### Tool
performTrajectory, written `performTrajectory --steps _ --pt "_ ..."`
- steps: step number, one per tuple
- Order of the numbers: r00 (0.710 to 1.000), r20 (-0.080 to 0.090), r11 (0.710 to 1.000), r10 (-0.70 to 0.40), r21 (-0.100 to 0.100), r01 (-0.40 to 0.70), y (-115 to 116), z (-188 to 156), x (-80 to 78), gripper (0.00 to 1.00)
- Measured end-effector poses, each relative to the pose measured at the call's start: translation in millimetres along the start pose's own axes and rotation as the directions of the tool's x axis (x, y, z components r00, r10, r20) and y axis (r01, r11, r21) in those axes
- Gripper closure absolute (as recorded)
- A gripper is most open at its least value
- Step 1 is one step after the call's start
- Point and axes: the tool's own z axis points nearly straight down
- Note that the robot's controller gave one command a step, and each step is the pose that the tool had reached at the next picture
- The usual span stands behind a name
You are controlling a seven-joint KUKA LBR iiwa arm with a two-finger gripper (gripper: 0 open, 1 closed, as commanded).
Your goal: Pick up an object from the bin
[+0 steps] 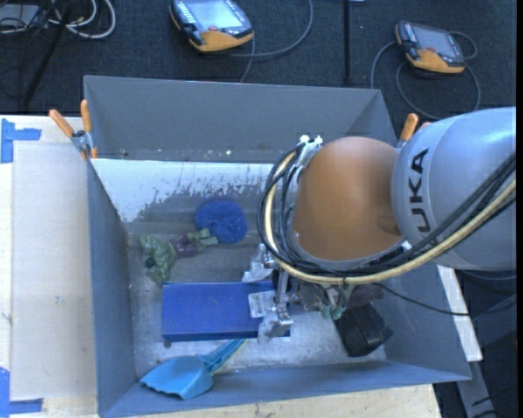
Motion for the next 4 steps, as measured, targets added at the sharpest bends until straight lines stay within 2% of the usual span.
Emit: performTrajectory --steps 4 --pt "1.0 0.0 1.0 0.002 0.0 -0.002 -0.1 0.0 0.0 1.0"
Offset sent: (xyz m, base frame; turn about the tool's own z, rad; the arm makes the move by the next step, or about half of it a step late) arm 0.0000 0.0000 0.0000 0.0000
